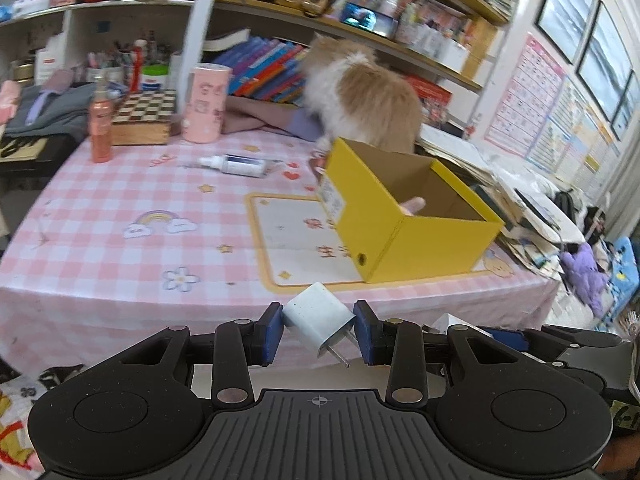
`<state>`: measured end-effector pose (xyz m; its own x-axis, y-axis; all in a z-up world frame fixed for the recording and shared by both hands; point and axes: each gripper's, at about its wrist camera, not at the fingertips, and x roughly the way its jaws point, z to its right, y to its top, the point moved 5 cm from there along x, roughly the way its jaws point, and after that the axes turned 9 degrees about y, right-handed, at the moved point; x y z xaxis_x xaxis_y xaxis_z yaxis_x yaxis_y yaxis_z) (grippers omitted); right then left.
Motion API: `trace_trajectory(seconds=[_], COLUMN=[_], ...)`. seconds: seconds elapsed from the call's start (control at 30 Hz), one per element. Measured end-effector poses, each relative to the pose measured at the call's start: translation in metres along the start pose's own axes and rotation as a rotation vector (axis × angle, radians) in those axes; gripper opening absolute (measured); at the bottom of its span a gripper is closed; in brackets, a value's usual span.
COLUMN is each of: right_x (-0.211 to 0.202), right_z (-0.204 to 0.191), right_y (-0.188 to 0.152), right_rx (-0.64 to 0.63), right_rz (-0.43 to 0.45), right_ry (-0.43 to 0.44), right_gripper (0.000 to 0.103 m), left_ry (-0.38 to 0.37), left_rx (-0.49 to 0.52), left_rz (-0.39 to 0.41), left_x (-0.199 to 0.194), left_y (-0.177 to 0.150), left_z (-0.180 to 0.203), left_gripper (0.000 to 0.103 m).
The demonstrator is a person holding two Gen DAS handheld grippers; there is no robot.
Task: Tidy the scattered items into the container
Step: 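Carry the white charger and plug over the yellow box with both tools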
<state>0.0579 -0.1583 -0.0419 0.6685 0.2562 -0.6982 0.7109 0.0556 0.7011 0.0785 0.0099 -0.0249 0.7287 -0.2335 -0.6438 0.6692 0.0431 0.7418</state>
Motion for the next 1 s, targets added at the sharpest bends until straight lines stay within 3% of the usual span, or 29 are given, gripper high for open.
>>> trace_trajectory(seconds=[0.4, 1.0], right_x=[-0.015, -0.014], right_z=[0.06, 0.108], right_y=[-0.008, -0.007], right_rx=[0.113, 0.192], right_rz=[0.012, 0.006], right_ry=[-0.102, -0.164], right_gripper=[0.064, 0.064], left_ry=[-0.106, -0.178], left_rx=[0.105, 0.187], left_rz=[-0.04, -0.089], left_x=[0.03, 0.065], left_y=[0.006, 0.014], left_z=[0.061, 0.112], left_gripper=[0.036, 0.036])
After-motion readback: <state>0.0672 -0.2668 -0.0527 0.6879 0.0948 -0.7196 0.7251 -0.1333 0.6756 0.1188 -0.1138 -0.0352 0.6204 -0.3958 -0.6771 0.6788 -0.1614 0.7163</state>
